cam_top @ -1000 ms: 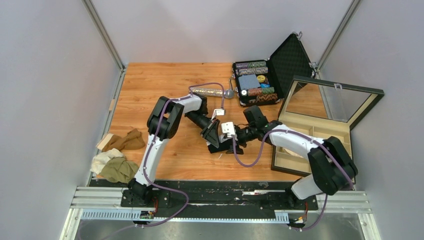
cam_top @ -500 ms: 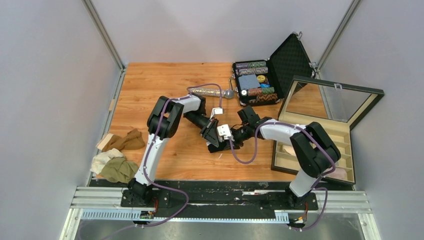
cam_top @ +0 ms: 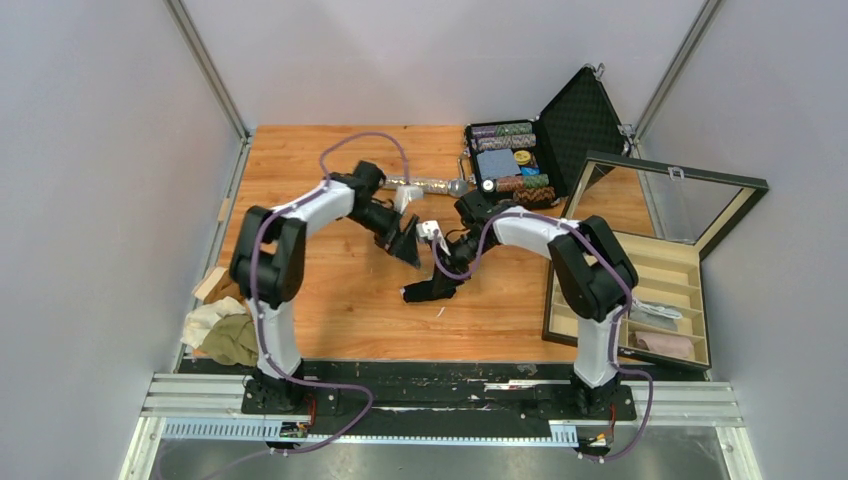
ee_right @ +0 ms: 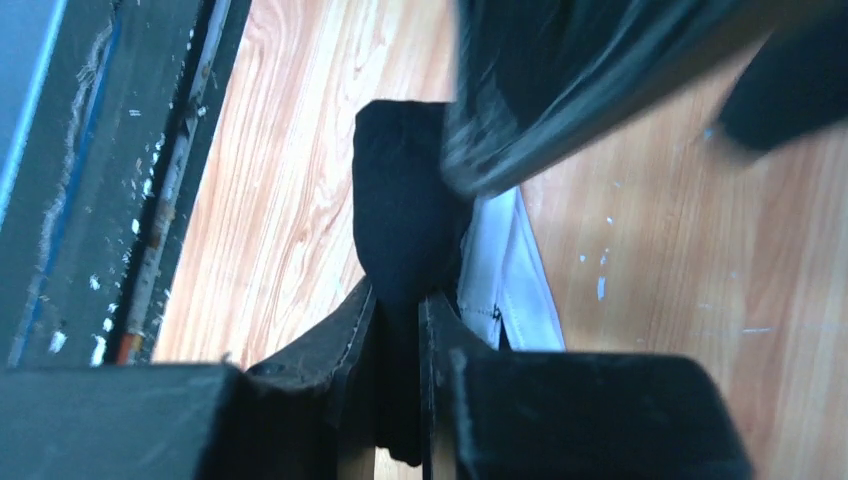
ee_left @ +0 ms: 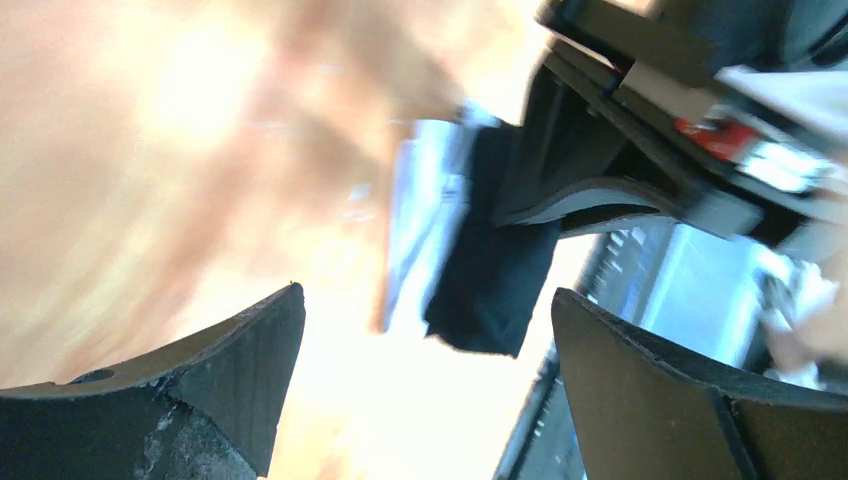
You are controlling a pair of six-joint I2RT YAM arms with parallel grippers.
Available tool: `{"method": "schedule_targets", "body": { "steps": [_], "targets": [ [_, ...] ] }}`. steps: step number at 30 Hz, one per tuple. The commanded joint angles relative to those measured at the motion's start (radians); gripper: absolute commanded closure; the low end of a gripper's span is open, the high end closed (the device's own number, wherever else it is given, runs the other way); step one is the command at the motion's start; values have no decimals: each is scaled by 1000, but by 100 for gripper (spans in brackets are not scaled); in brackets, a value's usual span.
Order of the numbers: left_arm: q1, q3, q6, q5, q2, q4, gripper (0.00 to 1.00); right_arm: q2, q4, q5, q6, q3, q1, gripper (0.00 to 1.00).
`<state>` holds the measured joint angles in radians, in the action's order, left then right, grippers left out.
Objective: Roll the underwear
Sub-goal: Roll the underwear to the center of the board.
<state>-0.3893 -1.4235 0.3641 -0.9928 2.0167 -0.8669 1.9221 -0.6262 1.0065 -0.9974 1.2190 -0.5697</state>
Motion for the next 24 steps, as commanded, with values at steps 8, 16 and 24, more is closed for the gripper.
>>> {"method": "schedule_targets", "body": {
  "steps": [8,16,24],
  "targets": [
    [91,57,-639,885,-418,441,0,239,-161,156,343,136,76,97],
    [-48,241,-179,668,-583,543,0,387,-151,134,499,196,77,97],
    [-248,768,481,544,-878,786,22,493,-178,72,626,278,83,99]
  ]
}}
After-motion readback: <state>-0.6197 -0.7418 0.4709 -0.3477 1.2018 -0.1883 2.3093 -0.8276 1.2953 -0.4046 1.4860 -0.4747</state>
